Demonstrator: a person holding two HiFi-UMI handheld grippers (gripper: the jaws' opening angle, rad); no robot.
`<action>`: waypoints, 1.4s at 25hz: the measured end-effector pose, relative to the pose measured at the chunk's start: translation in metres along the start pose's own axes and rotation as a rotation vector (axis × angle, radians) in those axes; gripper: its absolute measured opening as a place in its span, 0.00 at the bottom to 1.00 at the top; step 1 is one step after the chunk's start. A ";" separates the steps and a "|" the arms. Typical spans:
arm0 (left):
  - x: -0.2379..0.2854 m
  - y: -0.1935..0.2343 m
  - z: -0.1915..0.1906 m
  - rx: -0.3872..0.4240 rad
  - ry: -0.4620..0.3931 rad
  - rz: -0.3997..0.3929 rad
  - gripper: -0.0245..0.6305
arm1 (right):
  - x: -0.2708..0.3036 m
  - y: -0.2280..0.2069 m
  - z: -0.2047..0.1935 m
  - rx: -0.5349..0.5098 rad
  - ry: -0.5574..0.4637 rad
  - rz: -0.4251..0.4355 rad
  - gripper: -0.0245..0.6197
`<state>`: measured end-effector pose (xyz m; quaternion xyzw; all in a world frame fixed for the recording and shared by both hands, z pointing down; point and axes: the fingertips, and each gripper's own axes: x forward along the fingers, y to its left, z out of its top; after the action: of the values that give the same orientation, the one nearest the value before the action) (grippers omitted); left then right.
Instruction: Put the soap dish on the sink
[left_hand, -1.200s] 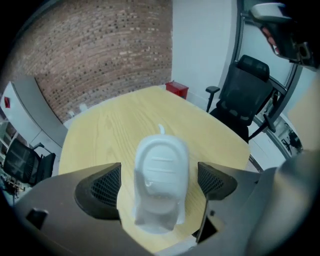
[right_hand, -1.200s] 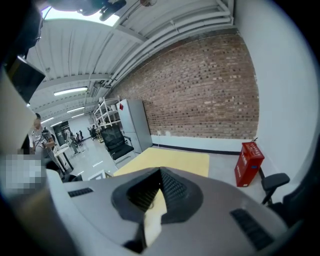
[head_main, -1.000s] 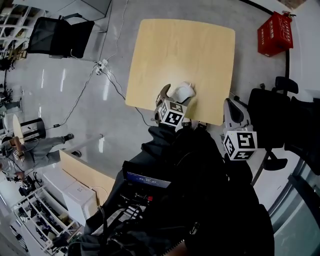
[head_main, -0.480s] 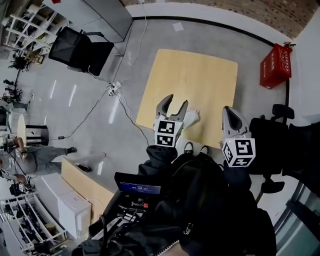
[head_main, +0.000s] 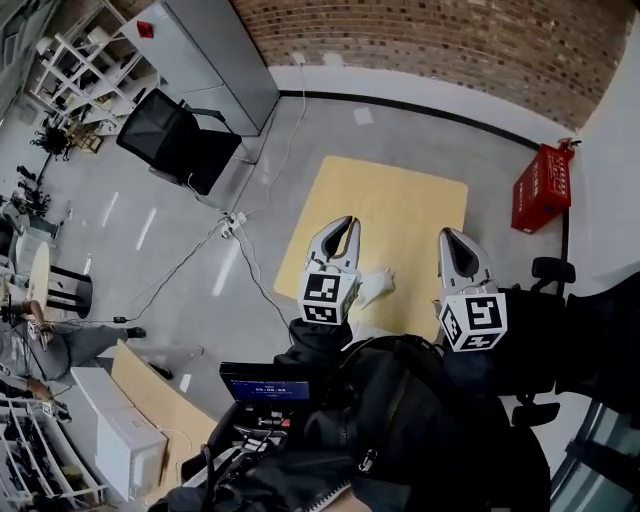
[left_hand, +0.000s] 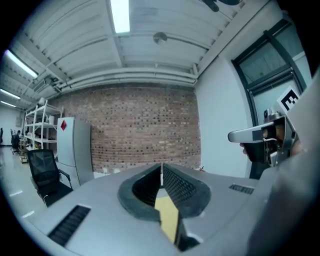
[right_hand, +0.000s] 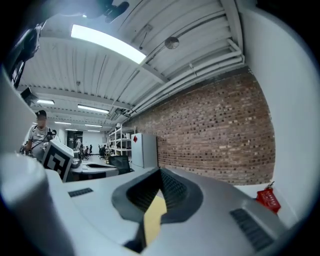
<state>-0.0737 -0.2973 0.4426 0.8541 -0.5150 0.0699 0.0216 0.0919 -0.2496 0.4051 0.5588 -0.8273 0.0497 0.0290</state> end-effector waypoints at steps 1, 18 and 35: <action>0.001 0.000 0.006 0.002 -0.016 0.000 0.04 | 0.000 -0.001 0.004 -0.003 -0.013 -0.001 0.05; 0.007 0.017 0.044 0.020 -0.084 0.022 0.04 | 0.005 -0.008 0.039 -0.032 -0.102 -0.003 0.05; -0.002 0.015 0.039 0.004 -0.092 -0.013 0.04 | 0.003 0.001 0.038 -0.040 -0.117 -0.001 0.05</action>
<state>-0.0842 -0.3065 0.4030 0.8598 -0.5096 0.0312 -0.0033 0.0904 -0.2561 0.3671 0.5606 -0.8281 0.0002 -0.0082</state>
